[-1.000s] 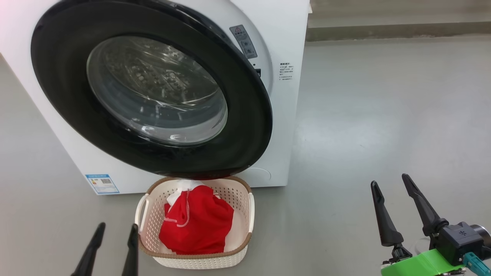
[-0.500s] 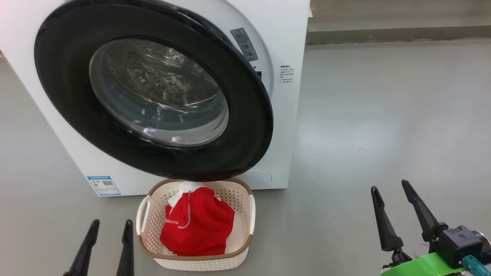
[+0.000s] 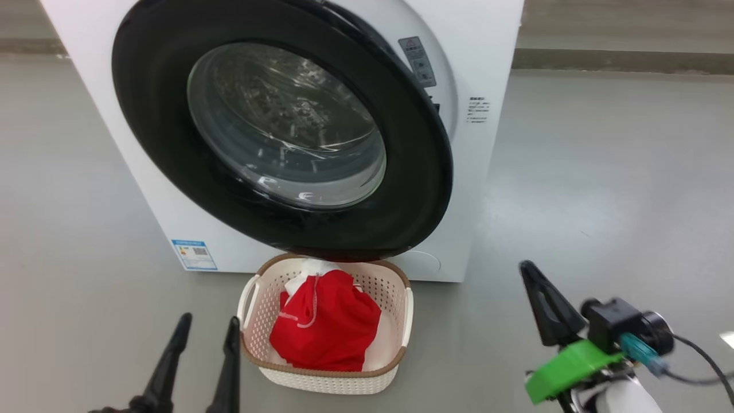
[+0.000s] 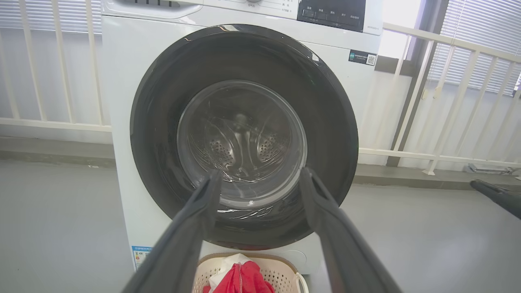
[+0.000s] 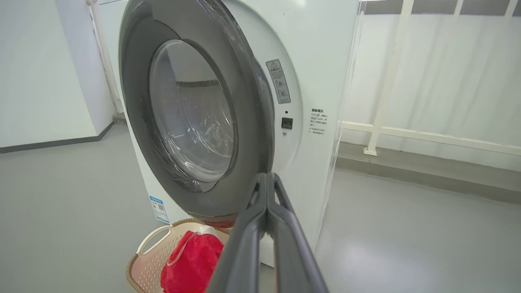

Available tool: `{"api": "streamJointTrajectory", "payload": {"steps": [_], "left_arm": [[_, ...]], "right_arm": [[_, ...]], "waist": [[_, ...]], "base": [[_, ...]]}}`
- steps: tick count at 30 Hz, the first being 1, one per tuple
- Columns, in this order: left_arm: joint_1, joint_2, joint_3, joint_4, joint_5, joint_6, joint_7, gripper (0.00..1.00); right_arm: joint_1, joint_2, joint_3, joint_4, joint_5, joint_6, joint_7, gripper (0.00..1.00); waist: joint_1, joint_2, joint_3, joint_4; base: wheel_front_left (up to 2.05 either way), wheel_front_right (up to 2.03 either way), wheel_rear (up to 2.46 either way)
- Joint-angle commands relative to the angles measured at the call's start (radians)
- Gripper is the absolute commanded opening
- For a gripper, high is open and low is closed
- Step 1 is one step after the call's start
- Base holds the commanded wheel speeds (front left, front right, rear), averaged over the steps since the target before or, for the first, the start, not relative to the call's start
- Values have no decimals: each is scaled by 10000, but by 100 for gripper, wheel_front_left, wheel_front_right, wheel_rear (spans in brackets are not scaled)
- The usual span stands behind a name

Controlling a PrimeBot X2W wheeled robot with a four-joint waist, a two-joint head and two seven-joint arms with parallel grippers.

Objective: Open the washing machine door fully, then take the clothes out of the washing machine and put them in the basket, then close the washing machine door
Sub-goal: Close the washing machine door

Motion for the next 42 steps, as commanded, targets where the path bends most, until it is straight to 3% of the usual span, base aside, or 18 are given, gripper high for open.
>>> {"api": "streamJointTrajectory", "payload": {"steps": [1,10,18,25,32,42], "left_arm": [[-472,41,189,-293,-33,-59,-120,100],[-916,248,-504,-112,-277,-67,-120,100],[-1247,371,-392,-258,-457,-68,-120,100],[-1628,345,-388,-449,-708,-68,-120,100],[-2076,290,-265,-474,-901,-68,-120,100],[-2439,257,-300,-586,-1079,-69,-120,100]], "right_arm": [[-697,-87,383,-25,-110,62,74,0],[-3515,-87,2207,2689,697,62,984,0],[-5609,-142,2878,4559,1012,62,289,0],[-7228,-159,2457,5283,581,62,-98,0],[-7928,-204,1829,5076,167,62,-113,0],[-8789,-249,-65,5072,-907,62,-115,0]], "waist": [[0,0,128,187],[0,0,451,669],[0,0,1047,1068],[0,0,2036,1353],[0,0,2793,1673],[0,0,3659,1986]], "base": [[0,0,0],[0,0,0],[0,0,0],[0,0,0],[0,0,0],[0,0,0]]}}
